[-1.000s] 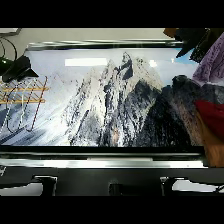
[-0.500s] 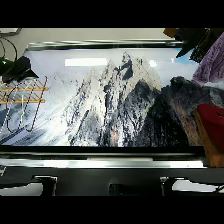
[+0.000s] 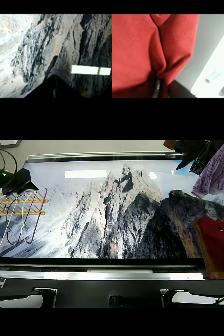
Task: Fold the clothes and pants, and hang the long-sleeved shirts on hangers.
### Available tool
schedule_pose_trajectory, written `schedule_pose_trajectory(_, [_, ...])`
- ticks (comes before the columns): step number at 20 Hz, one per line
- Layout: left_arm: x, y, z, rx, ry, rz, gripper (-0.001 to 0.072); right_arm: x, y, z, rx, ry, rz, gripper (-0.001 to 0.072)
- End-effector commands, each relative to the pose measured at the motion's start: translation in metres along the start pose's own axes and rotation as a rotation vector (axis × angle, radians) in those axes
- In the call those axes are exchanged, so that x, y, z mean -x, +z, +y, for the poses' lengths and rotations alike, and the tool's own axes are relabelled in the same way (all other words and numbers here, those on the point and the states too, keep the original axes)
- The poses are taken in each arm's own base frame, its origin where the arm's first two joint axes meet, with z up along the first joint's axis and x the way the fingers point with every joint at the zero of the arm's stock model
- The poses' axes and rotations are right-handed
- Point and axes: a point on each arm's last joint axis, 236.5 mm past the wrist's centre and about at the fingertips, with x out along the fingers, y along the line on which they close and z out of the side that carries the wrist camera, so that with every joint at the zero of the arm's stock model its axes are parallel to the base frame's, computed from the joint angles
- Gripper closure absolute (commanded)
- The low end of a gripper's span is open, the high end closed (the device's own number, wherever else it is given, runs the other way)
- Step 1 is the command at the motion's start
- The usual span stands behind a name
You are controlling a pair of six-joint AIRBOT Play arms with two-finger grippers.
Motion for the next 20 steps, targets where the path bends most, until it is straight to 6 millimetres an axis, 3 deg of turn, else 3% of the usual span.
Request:
schedule_pose_trajectory(1, [0.0,0.0,0.001,0.001,0.001,-0.001,0.0691,-0.005,0.005,-0.003,0.007,-0.028,-0.026,0.0359])
schedule_pose_trajectory(4, [0.0,0.0,0.001,-0.008,0.001,-0.001,0.0691,0.002,0.015,-0.002,-0.02,0.001,-0.077,0.0289])
schedule_pose_trajectory(6, [-0.002,0.0,0.002,-0.028,0.002,0.004,0.0692,0.03,0.032,0.03,-0.054,0.221,-0.161,0.0296])
schedule_pose_trajectory(8, [-0.01,0.0,0.005,-0.031,0.008,0.019,0.0692,0.098,0.051,0.086,-0.055,0.586,-0.283,0.045])
schedule_pose_trajectory(10, [-0.019,-0.001,0.015,-0.059,0.061,0.036,0.0692,0.189,0.051,0.141,0.045,0.884,-0.431,0.0536])
schedule_pose_trajectory(12, [-0.029,-0.008,0.034,-0.079,0.172,0.061,0.0693,0.262,0.012,0.194,0.222,1.049,-0.526,0.0594])
schedule_pose_trajectory(14, [-0.039,-0.027,0.042,-0.124,0.227,0.109,0.0693,0.302,-0.059,0.246,0.428,1.107,-0.54,0.0645])
schedule_pose_trajectory(16, [-0.051,-0.047,0.04,-0.158,0.22,0.127,0.0693,0.324,-0.134,0.283,0.666,1.093,-0.59,0.068])
schedule_pose_trajectory(18, [-0.059,-0.068,0.04,-0.171,0.214,0.134,0.0693,0.33,-0.199,0.304,0.841,1.05,-0.622,0.0679])
schedule_pose_trajectory(20, [-0.062,-0.085,0.042,-0.179,0.212,0.141,0.0692,0.329,-0.24,0.313,0.964,0.989,-0.668,0.0679])
